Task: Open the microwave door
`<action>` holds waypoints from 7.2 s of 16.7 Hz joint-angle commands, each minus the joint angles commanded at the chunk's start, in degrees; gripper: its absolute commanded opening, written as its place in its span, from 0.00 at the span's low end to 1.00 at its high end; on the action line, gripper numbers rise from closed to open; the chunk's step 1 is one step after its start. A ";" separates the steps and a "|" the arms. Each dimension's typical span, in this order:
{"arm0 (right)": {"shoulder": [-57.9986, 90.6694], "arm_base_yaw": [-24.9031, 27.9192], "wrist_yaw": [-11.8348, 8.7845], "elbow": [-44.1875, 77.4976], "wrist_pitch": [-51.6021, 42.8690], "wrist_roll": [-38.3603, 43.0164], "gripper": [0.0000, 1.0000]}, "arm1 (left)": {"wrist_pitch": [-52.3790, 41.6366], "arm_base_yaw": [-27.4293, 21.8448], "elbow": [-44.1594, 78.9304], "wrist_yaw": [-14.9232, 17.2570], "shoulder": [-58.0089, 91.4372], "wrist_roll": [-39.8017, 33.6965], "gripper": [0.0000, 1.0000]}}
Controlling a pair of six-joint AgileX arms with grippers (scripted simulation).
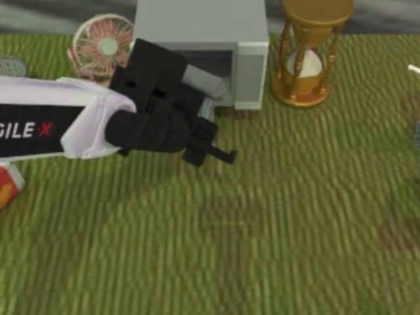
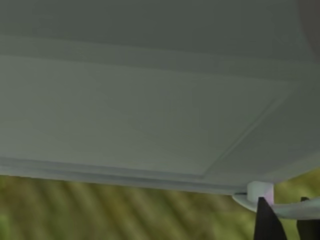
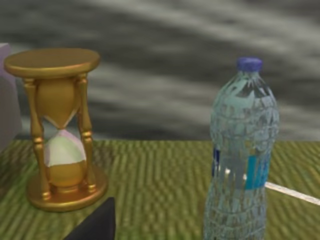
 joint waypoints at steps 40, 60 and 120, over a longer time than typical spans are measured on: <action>0.00 0.00 0.00 0.00 0.00 0.00 1.00 | -0.18 2.38 -2.46 4.82 -2.04 5.67 0.00; 0.00 0.00 0.00 0.00 0.00 0.00 1.00 | -0.20 2.42 -2.51 4.88 -2.05 5.76 0.00; 0.00 0.00 0.00 0.00 0.00 0.00 1.00 | -1.17 4.94 -4.18 9.52 -3.56 11.49 0.00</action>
